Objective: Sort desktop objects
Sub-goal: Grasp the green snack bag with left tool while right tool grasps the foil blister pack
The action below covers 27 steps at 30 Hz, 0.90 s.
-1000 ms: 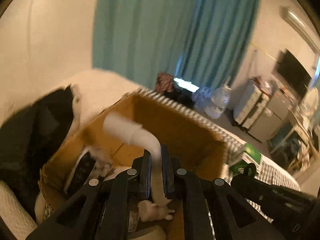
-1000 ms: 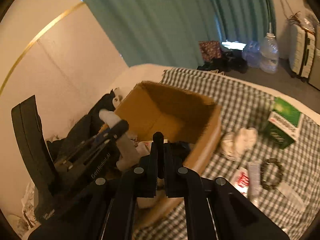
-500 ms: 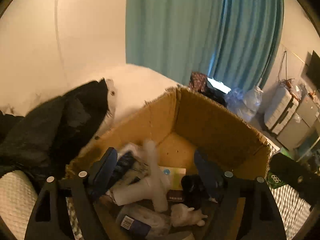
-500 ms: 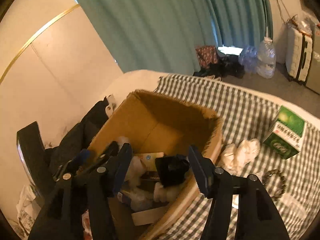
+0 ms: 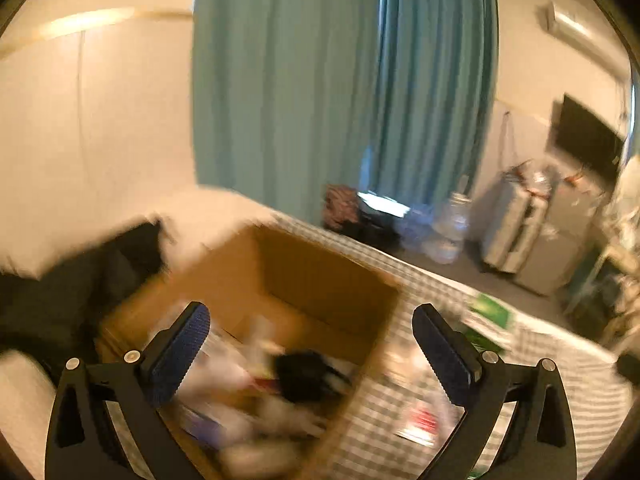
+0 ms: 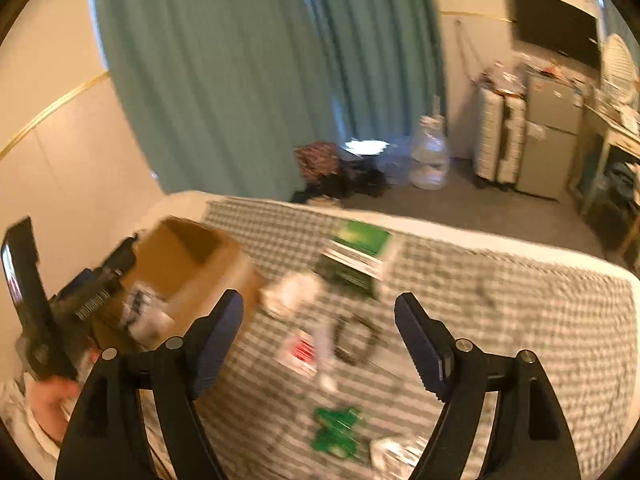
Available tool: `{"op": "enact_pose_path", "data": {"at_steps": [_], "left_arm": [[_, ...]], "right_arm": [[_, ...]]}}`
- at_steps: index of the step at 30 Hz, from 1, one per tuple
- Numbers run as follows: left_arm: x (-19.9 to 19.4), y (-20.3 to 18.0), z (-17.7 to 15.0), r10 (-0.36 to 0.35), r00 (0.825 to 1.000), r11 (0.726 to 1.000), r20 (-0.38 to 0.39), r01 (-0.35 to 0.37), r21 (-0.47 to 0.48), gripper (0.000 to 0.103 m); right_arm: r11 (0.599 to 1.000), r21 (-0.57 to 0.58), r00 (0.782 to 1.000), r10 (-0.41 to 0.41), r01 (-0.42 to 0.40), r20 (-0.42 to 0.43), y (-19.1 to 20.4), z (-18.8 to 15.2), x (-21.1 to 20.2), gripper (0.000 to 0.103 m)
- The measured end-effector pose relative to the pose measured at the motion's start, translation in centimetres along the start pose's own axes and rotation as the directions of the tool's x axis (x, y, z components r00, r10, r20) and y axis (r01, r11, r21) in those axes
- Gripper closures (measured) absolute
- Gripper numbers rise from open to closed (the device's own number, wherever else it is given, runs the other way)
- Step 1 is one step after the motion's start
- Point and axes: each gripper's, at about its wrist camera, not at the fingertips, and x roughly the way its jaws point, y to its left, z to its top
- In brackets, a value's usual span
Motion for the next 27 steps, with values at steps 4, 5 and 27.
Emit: {"op": "enact_pose_path", "data": {"at_steps": [4, 5, 27], "left_arm": [[0.7, -4.3, -2.9, -0.069, 0.990, 0.996, -0.122, 0.076, 0.054, 0.000], [0.8, -5.6, -3.7, -0.062, 0.987, 0.992, -0.150, 0.078, 0.103, 0.000], [7.0, -17.0, -19.3, 0.012, 0.824, 0.868, -0.566, 0.272, 0.415, 0.003]], "right_arm": [[0.997, 0.055, 0.996, -0.057, 0.060, -0.065, -4.8, -2.6, -1.2, 0.025], [0.995, 0.078, 0.995, -0.062, 0.068, -0.079, -5.7, -3.2, -1.3, 0.025], [0.990, 0.119, 0.898, -0.018, 0.078, -0.440, -11.3, -10.6, 5.3, 0.025]]}}
